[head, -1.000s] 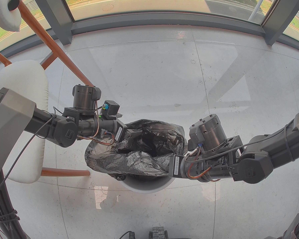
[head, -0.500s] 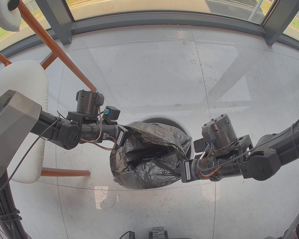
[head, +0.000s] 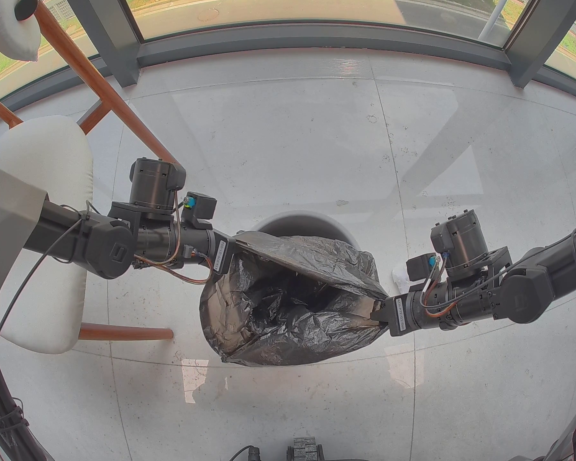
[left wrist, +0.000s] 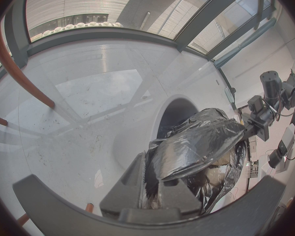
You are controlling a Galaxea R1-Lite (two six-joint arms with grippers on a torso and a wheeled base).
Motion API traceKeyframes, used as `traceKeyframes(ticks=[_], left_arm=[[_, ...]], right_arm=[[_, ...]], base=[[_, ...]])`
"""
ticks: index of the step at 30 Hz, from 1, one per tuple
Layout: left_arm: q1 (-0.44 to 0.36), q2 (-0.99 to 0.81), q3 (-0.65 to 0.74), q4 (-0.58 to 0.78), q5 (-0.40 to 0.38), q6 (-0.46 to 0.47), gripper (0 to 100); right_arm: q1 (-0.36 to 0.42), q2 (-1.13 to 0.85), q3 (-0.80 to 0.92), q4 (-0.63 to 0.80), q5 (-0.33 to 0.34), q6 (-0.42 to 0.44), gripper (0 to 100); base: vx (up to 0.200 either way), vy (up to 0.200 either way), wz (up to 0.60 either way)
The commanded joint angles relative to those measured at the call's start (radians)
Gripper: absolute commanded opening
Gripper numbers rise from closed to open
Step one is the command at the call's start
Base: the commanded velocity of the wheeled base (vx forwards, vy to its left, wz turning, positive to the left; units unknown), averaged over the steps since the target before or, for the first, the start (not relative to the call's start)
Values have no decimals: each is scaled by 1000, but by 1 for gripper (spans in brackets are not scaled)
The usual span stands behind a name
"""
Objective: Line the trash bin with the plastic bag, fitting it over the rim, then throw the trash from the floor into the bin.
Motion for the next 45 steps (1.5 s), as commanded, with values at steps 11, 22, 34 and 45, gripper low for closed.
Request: traceKeyframes(ticks=[11, 22, 34, 45], left_arm=[[3, -19, 69, 3, 0, 10, 100], [6, -19, 82, 2, 18, 13, 100], [60, -63, 89, 3, 29, 118, 100], [61, -63, 86, 3, 29, 118, 100]], right_arm=[[-6, 29, -27, -3, -7, -3, 0], [6, 42, -53, -3, -7, -6, 0], [6, 66, -107, -138, -6, 0, 0], [31, 57, -203, -137, 45, 24, 0]], base=[[0, 0, 0], [0, 0, 0], [0, 0, 0], [0, 0, 0]])
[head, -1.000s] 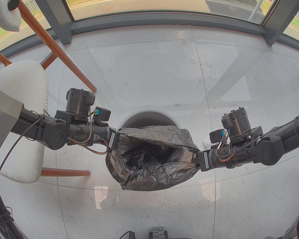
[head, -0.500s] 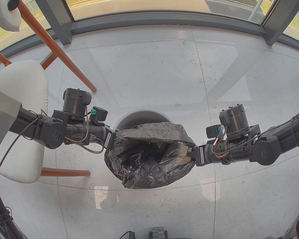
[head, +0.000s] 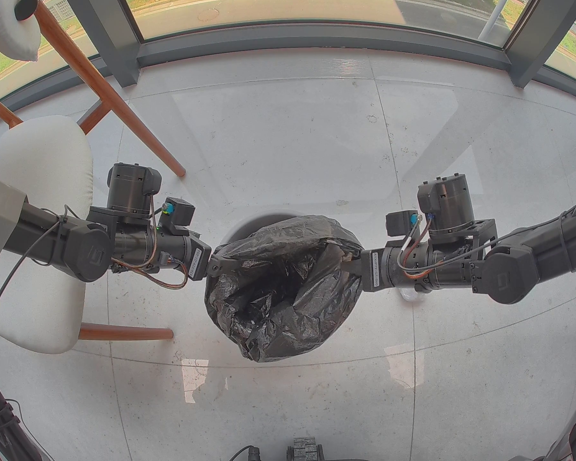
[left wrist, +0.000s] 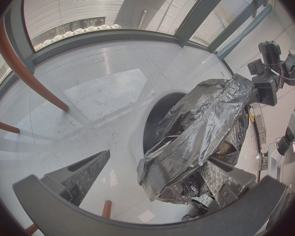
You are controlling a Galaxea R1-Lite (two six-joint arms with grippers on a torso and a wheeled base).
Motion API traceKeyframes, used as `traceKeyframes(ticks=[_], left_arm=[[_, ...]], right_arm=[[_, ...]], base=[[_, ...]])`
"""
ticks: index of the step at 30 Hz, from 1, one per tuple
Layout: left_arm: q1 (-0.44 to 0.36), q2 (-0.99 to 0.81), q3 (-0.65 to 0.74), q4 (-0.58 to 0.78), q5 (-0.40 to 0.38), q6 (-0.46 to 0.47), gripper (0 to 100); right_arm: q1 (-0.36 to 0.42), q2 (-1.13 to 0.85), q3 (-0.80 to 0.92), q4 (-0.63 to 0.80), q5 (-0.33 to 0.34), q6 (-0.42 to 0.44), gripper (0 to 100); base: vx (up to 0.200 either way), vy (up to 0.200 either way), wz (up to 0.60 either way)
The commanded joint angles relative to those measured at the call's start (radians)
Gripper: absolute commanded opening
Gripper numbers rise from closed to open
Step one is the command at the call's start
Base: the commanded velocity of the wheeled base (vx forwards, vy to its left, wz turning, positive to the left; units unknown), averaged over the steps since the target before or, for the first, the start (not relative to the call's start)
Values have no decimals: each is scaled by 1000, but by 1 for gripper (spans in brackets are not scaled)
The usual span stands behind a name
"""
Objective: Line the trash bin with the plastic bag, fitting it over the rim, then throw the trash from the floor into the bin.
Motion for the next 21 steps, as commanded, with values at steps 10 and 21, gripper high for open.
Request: traceKeyframes(ticks=[10, 21], left_arm=[[-3, 1, 1, 0, 0, -2, 0], [-3, 5, 2, 0, -1, -6, 0]], right_arm=[[-2, -3, -80, 2, 22, 69, 0], [-43, -5, -135, 37, 24, 97, 0]], base=[[0, 0, 0], [0, 0, 0]])
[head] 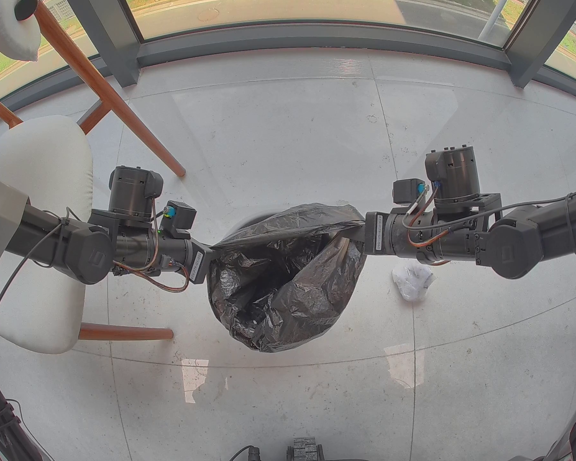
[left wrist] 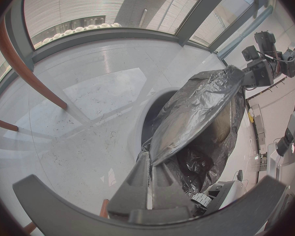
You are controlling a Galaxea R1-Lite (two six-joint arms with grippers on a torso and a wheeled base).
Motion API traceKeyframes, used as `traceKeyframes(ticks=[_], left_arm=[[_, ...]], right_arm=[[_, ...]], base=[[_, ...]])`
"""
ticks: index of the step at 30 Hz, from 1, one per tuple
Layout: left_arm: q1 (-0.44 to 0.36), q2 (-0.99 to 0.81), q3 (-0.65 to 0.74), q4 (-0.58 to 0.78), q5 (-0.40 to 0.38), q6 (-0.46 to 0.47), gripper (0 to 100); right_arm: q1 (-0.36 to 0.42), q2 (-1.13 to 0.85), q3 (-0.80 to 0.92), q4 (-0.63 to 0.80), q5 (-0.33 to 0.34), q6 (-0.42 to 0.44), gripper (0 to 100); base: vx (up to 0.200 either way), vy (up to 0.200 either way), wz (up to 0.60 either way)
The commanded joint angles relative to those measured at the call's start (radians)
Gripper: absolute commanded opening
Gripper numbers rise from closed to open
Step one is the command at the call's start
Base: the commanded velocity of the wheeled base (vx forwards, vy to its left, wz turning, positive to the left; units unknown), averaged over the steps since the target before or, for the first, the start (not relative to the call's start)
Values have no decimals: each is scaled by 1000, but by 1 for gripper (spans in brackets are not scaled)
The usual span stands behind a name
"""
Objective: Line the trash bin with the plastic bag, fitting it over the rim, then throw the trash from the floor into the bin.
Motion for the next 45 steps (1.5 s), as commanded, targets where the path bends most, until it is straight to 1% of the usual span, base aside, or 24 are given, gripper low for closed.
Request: traceKeyframes(ticks=[1, 4, 7, 8, 9, 10, 11, 14, 15, 21, 25, 30, 31, 34, 38, 40, 41, 42, 43, 45], left_arm=[[0, -5, -13, 2, 0, -12, 0], [-1, -12, -50, 16, -2, -29, 0], [-6, -11, -94, 19, -2, -60, 0], [-8, -11, -100, 19, -2, -63, 0], [-15, -11, -126, 39, -2, -83, 0], [-20, -12, -139, 56, -2, -91, 0], [-31, -12, -177, 109, -2, -111, 0], [-34, -14, -243, 186, -2, -129, 0], [-38, -12, -260, 189, -2, -129, 0], [-40, -5, -321, 220, -2, -134, 0], [-40, -6, -316, 266, -2, -132, 0], [-40, -3, -309, 269, 0, -134, 0], [-40, -3, -309, 269, 0, -135, 0], [-38, 0, -309, 269, 0, -146, 0], [-34, 0, -306, 269, 0, -146, 0], [-32, 0, -301, 270, 0, -146, 0], [-31, 1, -301, 270, 0, -146, 0], [-29, 1, -301, 270, 0, -146, 0], [-29, 1, -301, 270, 0, -147, 0], [-27, 4, -303, 269, 1, -147, 0]], right_arm=[[-16, -4, -27, 30, 2, -3, 0], [-39, 1, -48, 67, 18, -23, 0], [-76, 18, -77, 85, 25, -81, 0], [-80, 21, -80, 87, 25, -87, 0], [-102, 41, -93, 94, 27, -129, 0], [-108, 45, -99, 94, 29, -143, 0], [-128, 58, -117, 94, 41, -172, 0], [-151, 81, -146, 96, 62, -205, 0], [-154, 91, -160, 94, 62, -213, 0], [-166, 142, -212, 82, 62, -218, 0], [-166, 196, -241, 62, 62, -218, 0], [-177, 258, -275, 48, 59, -215, 0], [-179, 263, -277, 48, 59, -215, 100], [-179, 268, -281, 45, 58, -210, 100], [-177, 248, -260, 59, 79, -212, 100], [-174, 186, -212, 68, 137, -205, 100], [-173, 176, -202, 70, 148, -205, 100], [-171, 143, -163, 81, 179, -207, 100], [-168, 120, -125, 88, 194, -209, 100], [-163, 73, -44, 91, 200, -215, 100]], base=[[0, 0, 0], [0, 0, 0], [0, 0, 0], [0, 0, 0], [0, 0, 0], [0, 0, 0], [0, 0, 0], [0, 0, 0], [0, 0, 0], [0, 0, 0], [0, 0, 0], [0, 0, 0], [0, 0, 0], [0, 0, 0], [0, 0, 0], [0, 0, 0], [0, 0, 0], [0, 0, 0], [0, 0, 0], [0, 0, 0]])
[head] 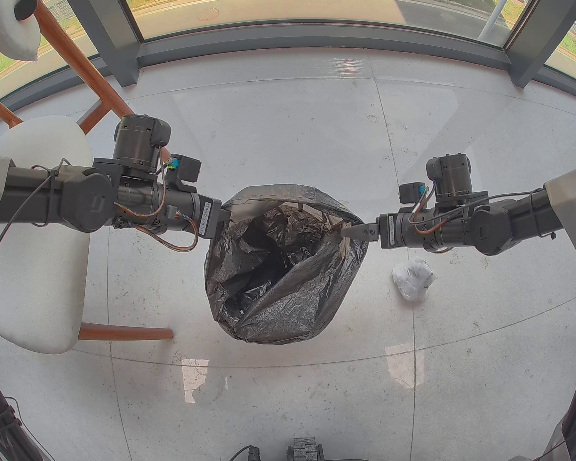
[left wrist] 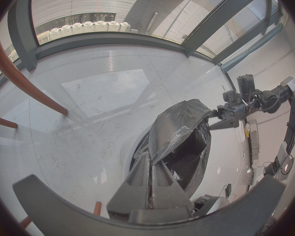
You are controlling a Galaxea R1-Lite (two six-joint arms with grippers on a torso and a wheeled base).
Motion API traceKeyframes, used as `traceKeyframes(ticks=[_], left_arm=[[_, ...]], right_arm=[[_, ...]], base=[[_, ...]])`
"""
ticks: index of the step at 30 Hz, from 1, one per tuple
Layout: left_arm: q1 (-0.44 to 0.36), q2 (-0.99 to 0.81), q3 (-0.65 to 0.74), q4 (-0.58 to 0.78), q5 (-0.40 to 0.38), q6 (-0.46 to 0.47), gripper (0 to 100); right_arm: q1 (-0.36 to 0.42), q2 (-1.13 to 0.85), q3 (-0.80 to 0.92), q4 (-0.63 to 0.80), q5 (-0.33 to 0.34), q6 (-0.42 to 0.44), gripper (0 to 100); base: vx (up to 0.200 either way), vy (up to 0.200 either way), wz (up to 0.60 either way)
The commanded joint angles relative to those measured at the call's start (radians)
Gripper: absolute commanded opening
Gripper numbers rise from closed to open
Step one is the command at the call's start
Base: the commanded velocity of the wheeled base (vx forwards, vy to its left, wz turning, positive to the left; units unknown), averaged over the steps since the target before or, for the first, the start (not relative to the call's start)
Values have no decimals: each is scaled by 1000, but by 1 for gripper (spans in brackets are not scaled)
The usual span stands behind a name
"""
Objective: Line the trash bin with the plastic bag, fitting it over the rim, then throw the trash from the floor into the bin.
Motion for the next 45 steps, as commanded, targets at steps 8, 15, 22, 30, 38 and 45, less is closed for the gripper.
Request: traceKeyframes(ticks=[8, 15, 22, 30, 38, 45], left_arm=[[17, 50, -4, -5, 1, -1, 0], [57, 91, -51, -1, 1, 1, 0], [66, 125, -109, 1, 4, 1, 0], [72, 149, -149, 2, 1, 2, 0], [69, 157, -152, -1, 1, 2, 0], [69, 159, -156, -2, 0, 4, 0]], right_arm=[[46, -212, 406, -70, 47, -18, 100], [66, -187, 446, -211, 37, -10, 100], [67, -146, 317, -213, 35, -6, 100], [53, -29, 119, -202, -17, -6, 100], [46, 58, 27, -201, -20, -7, 100], [9, 116, -61, -202, -20, -2, 100]], base=[[0, 0, 0], [0, 0, 0], [0, 0, 0], [0, 0, 0], [0, 0, 0], [0, 0, 0]])
